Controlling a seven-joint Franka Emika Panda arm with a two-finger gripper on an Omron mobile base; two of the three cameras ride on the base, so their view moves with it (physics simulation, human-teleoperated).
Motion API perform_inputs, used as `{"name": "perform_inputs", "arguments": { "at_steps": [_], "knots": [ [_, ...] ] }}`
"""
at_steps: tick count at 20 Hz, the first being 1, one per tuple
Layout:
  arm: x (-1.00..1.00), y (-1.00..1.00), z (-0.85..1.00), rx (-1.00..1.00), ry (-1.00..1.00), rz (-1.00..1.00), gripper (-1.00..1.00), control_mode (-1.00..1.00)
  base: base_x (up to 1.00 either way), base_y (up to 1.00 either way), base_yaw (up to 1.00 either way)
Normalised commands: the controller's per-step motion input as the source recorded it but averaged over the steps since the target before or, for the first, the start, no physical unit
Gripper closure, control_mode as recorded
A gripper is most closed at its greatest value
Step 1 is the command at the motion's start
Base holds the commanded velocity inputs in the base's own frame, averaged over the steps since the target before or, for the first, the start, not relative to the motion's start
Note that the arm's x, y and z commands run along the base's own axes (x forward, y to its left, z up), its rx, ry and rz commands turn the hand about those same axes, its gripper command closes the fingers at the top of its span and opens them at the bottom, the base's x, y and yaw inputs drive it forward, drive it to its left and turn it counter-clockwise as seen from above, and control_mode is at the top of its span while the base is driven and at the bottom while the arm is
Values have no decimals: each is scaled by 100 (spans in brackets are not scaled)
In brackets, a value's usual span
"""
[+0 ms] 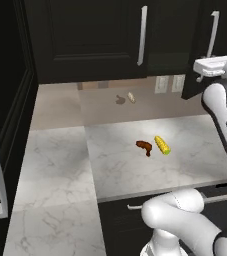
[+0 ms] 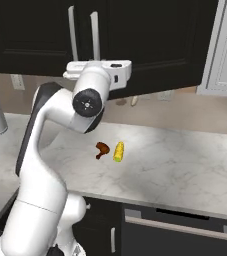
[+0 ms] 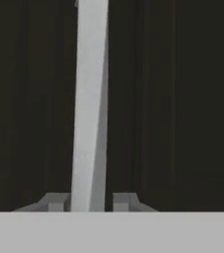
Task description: Pick the pan from the cabinet and place it on the stove. Then turn on the stove burner for the pan.
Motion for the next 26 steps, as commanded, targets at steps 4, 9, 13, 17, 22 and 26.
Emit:
{"name": "perform_inputs", "arguments": {
  "at_steps": [4,9,13,17,22,26],
  "knots": [
    [-77,-88,-4,1,0,5,100,-100,0,0,0],
    [-26,-22,-8,0,3,0,-100,-100,0,0,0],
    [-32,-20,-1,0,0,0,-100,-100,0,0,0],
    [-34,-23,-1,-1,0,0,-100,-100,0,0,0],
    [-50,-10,0,-4,-2,0,-100,-100,0,0,0],
    [-71,26,-2,-18,-3,-2,-100,-100,0,0,0]
  ]
}}
